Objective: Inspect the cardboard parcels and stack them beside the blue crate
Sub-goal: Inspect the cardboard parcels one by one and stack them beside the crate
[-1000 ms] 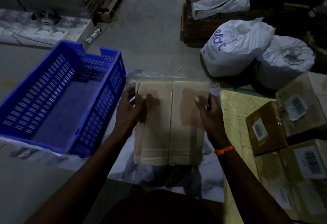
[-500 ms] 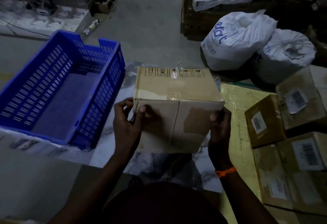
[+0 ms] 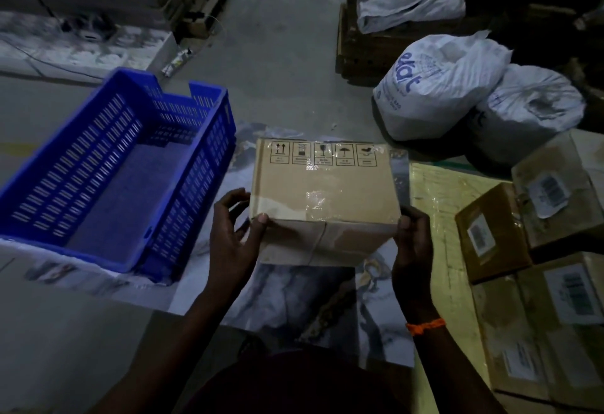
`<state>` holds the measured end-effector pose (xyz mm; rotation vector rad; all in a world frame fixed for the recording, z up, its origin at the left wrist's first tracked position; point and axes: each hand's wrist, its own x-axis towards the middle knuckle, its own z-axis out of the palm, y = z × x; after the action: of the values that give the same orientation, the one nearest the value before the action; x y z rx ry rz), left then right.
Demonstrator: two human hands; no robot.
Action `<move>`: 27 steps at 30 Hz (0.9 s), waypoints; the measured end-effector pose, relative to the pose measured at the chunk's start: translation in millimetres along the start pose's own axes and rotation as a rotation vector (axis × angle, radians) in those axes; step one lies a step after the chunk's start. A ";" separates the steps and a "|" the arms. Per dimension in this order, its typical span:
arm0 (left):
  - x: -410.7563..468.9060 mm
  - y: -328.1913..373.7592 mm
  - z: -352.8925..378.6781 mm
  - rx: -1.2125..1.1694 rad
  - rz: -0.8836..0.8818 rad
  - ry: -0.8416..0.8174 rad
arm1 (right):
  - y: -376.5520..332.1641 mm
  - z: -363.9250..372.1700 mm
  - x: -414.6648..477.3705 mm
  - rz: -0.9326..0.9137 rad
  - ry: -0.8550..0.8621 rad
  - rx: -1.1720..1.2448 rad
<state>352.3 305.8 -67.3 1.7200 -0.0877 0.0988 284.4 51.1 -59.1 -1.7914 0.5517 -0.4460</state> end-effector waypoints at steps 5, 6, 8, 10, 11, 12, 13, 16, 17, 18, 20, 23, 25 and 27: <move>38.2 38.2 9.7 0.489 0.343 -0.124 | -44.7 18.9 34.1 -0.473 -0.082 -0.416; 48.7 45.9 17.4 0.597 0.373 -0.217 | -50.1 29.5 41.9 -0.544 -0.162 -0.542; 66.6 49.5 35.9 0.790 0.401 -0.381 | -56.0 52.5 56.4 -0.613 -0.299 -0.797; 79.0 45.7 48.8 0.948 0.376 -0.482 | -55.6 68.7 65.3 -0.531 -0.394 -0.958; 82.5 42.3 52.2 1.007 0.352 -0.509 | -54.0 73.1 67.3 -0.498 -0.402 -1.008; 84.5 38.7 53.9 1.044 0.336 -0.524 | -50.8 75.1 68.0 -0.491 -0.397 -1.046; 85.4 35.2 54.2 1.062 0.326 -0.530 | -48.1 75.2 67.2 -0.482 -0.392 -1.062; 85.4 31.5 54.2 1.068 0.322 -0.544 | -44.4 73.2 66.7 -0.461 -0.422 -1.076; 85.4 32.6 54.6 1.070 0.322 -0.555 | -45.1 72.9 66.8 -0.456 -0.436 -1.081; 85.8 32.8 55.4 1.069 0.319 -0.558 | -45.8 73.0 67.6 -0.449 -0.441 -1.084; 87.7 34.0 57.2 1.062 0.308 -0.558 | -48.9 73.3 69.9 -0.425 -0.448 -1.089; 88.9 36.5 56.4 1.058 0.319 -0.557 | -51.9 72.1 70.3 -0.424 -0.443 -1.067; 86.1 36.6 52.9 1.057 0.323 -0.565 | -52.6 69.5 67.4 -0.443 -0.448 -1.052; 80.7 36.6 46.8 1.025 0.339 -0.558 | -51.9 65.1 62.5 -0.467 -0.463 -1.029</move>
<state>429.0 253.8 -29.0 2.6978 -0.8661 -0.1170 379.3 78.4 -25.8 -2.9245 -0.0212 -0.0043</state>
